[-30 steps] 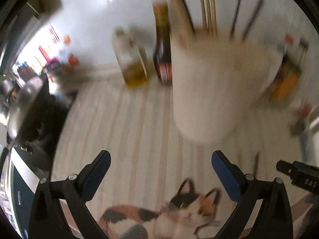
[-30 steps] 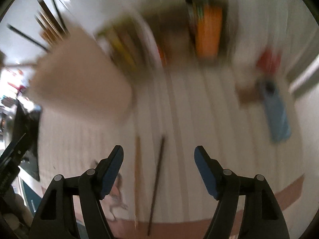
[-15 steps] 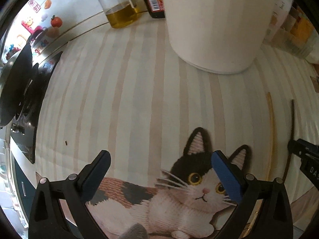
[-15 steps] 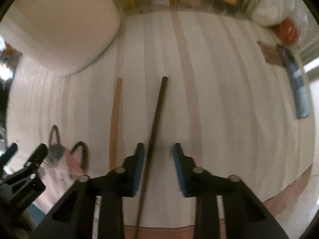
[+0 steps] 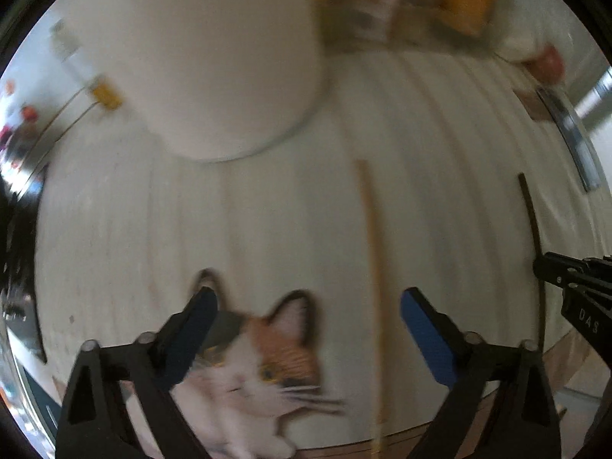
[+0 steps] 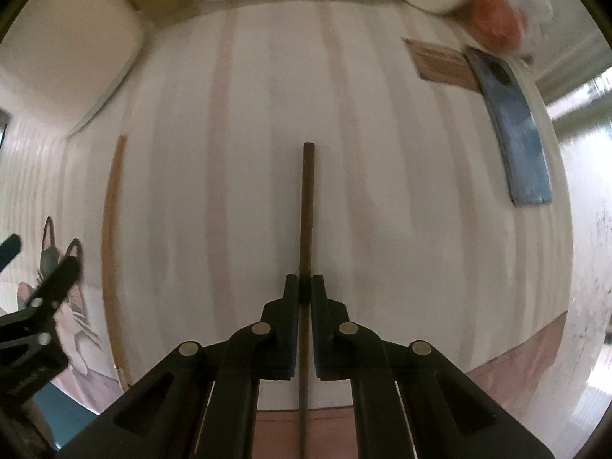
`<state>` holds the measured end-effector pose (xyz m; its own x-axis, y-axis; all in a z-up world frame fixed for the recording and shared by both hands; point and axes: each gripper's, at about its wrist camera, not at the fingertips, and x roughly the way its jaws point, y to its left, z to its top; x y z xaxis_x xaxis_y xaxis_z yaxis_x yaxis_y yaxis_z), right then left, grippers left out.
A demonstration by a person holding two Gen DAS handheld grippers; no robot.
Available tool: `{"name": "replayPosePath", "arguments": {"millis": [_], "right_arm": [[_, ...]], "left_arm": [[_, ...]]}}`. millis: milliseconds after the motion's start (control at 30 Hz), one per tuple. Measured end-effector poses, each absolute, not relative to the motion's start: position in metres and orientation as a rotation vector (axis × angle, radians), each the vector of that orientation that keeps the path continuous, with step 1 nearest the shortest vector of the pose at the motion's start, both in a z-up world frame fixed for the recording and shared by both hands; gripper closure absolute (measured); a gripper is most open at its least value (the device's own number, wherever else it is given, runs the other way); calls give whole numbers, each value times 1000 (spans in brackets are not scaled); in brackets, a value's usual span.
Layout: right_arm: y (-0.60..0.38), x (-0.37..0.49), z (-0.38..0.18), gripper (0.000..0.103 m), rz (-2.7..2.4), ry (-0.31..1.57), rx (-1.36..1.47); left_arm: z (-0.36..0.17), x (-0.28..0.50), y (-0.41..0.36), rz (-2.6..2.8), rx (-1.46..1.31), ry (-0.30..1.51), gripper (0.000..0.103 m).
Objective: Organize utensils
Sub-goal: 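Grasp a light chopstick with the left tool while the right grasps a dark one, then lift both held chopsticks and carry them up over the cream holder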
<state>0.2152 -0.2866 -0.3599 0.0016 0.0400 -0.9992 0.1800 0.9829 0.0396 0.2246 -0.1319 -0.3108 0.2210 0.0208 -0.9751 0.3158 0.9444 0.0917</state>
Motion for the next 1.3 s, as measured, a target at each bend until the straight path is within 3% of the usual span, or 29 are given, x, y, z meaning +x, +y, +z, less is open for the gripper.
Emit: {"name": "replayPosePath", "arguments": {"millis": [100, 233, 300, 400, 933, 1300], "right_arm": [[-302, 213, -358, 97, -116, 1566, 196], [-313, 216, -359, 97, -128, 1565, 199], [-317, 219, -359, 97, -131, 1564, 212], [-307, 213, -355, 97, -132, 1559, 223], [-268, 233, -349, 97, 55, 1546, 209], [-247, 256, -344, 97, 53, 1575, 187]], "left_arm": [[-323, 228, -149, -236, 326, 1366, 40], [-322, 231, -154, -257, 305, 1356, 56], [-321, 231, -153, -270, 288, 1355, 76], [-319, 235, -147, -249, 282, 1361, 97], [-315, 241, -43, -76, 143, 1404, 98], [-317, 240, -38, -86, 126, 1401, 98]]}}
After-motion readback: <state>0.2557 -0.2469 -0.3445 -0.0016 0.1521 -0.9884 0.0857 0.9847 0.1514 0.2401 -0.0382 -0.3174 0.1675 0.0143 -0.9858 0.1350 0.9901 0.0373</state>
